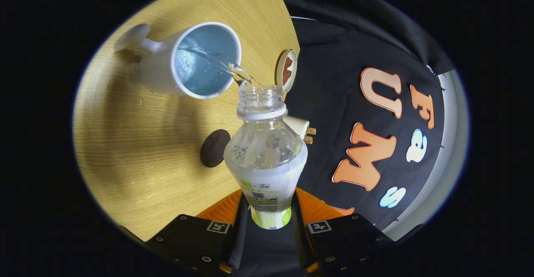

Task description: Take the bottle from table, then pour the juice into the cup, finally place the bottle on the coaster

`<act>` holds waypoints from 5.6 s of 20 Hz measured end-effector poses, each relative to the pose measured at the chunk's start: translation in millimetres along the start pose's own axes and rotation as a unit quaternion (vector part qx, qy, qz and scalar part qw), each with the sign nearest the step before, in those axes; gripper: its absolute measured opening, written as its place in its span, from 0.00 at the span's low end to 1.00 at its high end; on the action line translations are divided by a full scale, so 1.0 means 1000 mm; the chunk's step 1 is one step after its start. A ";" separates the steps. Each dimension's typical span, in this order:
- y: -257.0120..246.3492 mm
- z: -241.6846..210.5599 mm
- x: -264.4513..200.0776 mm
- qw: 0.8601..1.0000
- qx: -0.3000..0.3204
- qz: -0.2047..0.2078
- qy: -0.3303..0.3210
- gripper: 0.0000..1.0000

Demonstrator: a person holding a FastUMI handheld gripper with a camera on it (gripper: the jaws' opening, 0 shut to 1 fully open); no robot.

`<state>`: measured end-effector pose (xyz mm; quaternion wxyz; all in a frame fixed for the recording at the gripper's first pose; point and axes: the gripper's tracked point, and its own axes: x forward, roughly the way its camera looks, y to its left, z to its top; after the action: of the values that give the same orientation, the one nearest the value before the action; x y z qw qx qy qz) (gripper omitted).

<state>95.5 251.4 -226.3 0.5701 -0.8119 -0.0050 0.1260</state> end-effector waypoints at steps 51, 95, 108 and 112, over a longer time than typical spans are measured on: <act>-0.031 0.005 -0.002 0.994 -0.107 -0.001 -0.015 0.52; -0.052 0.020 -0.007 0.982 -0.185 -0.009 -0.042 0.52; -0.040 0.019 -0.008 0.991 -0.122 -0.004 -0.051 0.52; -0.027 0.014 -0.009 0.997 -0.055 0.009 -0.046 0.52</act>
<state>87.7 272.8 -204.1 0.5223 -0.8355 -0.0305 0.1680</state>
